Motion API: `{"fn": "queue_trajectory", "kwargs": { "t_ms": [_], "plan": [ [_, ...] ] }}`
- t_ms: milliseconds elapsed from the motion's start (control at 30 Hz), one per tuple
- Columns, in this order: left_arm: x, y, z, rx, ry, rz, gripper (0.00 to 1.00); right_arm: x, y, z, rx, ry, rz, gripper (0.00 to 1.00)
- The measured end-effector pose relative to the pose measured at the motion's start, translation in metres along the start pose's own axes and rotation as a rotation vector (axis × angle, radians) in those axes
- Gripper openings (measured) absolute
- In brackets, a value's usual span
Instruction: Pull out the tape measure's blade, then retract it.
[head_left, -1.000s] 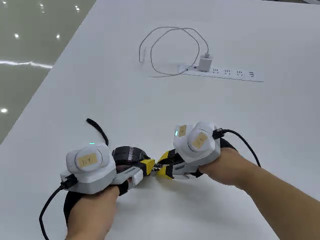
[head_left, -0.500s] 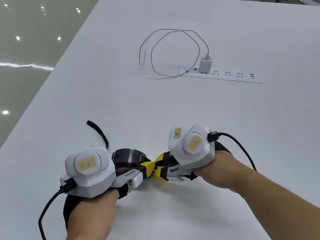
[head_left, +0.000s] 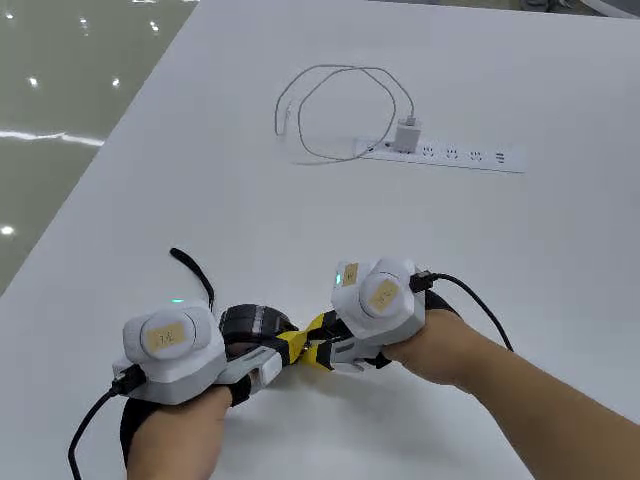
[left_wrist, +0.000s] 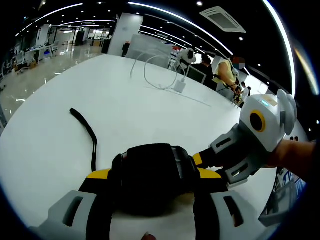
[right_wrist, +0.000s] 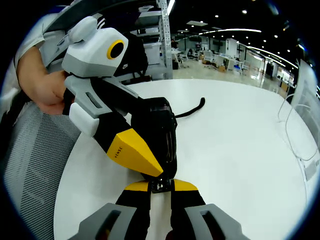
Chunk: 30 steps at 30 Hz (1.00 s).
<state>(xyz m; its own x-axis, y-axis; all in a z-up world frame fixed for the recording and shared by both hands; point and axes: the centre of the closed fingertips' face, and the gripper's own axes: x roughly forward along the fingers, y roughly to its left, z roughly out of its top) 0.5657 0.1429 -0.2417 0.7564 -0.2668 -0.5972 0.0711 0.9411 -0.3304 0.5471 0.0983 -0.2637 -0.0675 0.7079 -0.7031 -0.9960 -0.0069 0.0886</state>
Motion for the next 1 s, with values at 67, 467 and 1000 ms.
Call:
{"fn": "queue_trajectory", "kwargs": {
  "t_ms": [67, 467, 1000],
  "plan": [
    [0.0, 0.0, 0.0, 0.005, 0.001, -0.002, 0.62, 0.0, 0.0, 0.0, 0.0, 0.002, 0.0, 0.11],
    [-0.001, -0.001, 0.0, 0.007, 0.017, -0.003, 0.62, -0.001, 0.003, -0.002, 0.035, 0.012, -0.002, 0.18],
    [-0.006, 0.001, 0.01, 0.024, -0.008, 0.001, 0.64, -0.015, 0.001, -0.003, 0.077, -0.004, -0.047, 0.3]
  ]
}}
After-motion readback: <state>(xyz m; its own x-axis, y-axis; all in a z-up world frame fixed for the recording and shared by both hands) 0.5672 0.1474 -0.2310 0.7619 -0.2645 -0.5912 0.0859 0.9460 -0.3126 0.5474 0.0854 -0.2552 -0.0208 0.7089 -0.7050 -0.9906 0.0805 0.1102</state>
